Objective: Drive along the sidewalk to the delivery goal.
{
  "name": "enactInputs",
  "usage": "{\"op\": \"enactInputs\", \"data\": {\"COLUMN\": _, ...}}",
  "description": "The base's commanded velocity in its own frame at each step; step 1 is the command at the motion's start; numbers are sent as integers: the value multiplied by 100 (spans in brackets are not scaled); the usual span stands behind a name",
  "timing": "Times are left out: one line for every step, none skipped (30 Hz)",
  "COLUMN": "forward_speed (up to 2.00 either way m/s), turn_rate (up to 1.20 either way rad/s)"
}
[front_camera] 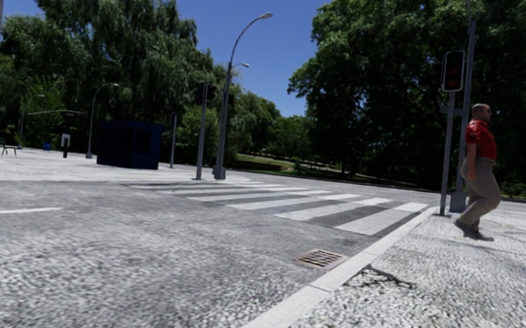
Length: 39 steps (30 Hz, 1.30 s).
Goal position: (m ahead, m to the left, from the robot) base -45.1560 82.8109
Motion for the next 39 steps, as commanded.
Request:
{"op": "enactInputs", "data": {"forward_speed": 101, "turn_rate": -81}}
{"op": "enactInputs", "data": {"forward_speed": 101, "turn_rate": -81}}
{"op": "enactInputs", "data": {"forward_speed": 100, "turn_rate": -81}}
{"op": "enactInputs", "data": {"forward_speed": 99, "turn_rate": -82}}
{"op": "enactInputs", "data": {"forward_speed": 99, "turn_rate": -82}}
{"op": "enactInputs", "data": {"forward_speed": 99, "turn_rate": -82}}
{"op": "enactInputs", "data": {"forward_speed": 99, "turn_rate": -82}}
{"op": "enactInputs", "data": {"forward_speed": 99, "turn_rate": -82}}
{"op": "enactInputs", "data": {"forward_speed": 99, "turn_rate": -82}}
{"op": "enactInputs", "data": {"forward_speed": 99, "turn_rate": -82}}
{"op": "enactInputs", "data": {"forward_speed": 99, "turn_rate": -82}}
{"op": "enactInputs", "data": {"forward_speed": 99, "turn_rate": -82}}
{"op": "enactInputs", "data": {"forward_speed": 99, "turn_rate": -82}}
{"op": "enactInputs", "data": {"forward_speed": 99, "turn_rate": -82}}
{"op": "enactInputs", "data": {"forward_speed": 99, "turn_rate": -82}}
{"op": "enactInputs", "data": {"forward_speed": 99, "turn_rate": -82}}
{"op": "enactInputs", "data": {"forward_speed": 99, "turn_rate": -82}}
{"op": "enactInputs", "data": {"forward_speed": 99, "turn_rate": -82}}
{"op": "enactInputs", "data": {"forward_speed": 98, "turn_rate": -82}}
{"op": "enactInputs", "data": {"forward_speed": 98, "turn_rate": -82}}
{"op": "enactInputs", "data": {"forward_speed": 98, "turn_rate": -75}}
{"op": "enactInputs", "data": {"forward_speed": 98, "turn_rate": -75}}
{"op": "enactInputs", "data": {"forward_speed": 97, "turn_rate": -62}}
{"op": "enactInputs", "data": {"forward_speed": 95, "turn_rate": 0}}
{"op": "enactInputs", "data": {"forward_speed": 92, "turn_rate": 0}}
{"op": "enactInputs", "data": {"forward_speed": 92, "turn_rate": 0}}
{"op": "enactInputs", "data": {"forward_speed": 90, "turn_rate": 0}}
{"op": "enactInputs", "data": {"forward_speed": 89, "turn_rate": 0}}
{"op": "enactInputs", "data": {"forward_speed": 89, "turn_rate": 0}}
{"op": "enactInputs", "data": {"forward_speed": 89, "turn_rate": 0}}
{"op": "enactInputs", "data": {"forward_speed": 89, "turn_rate": 0}}
{"op": "enactInputs", "data": {"forward_speed": 89, "turn_rate": 0}}
{"op": "enactInputs", "data": {"forward_speed": 89, "turn_rate": 0}}
{"op": "enactInputs", "data": {"forward_speed": 89, "turn_rate": 0}}
{"op": "enactInputs", "data": {"forward_speed": 89, "turn_rate": 0}}
{"op": "enactInputs", "data": {"forward_speed": 89, "turn_rate": 0}}
{"op": "enactInputs", "data": {"forward_speed": 89, "turn_rate": 0}}
{"op": "enactInputs", "data": {"forward_speed": 89, "turn_rate": 0}}
{"op": "enactInputs", "data": {"forward_speed": 89, "turn_rate": 0}}
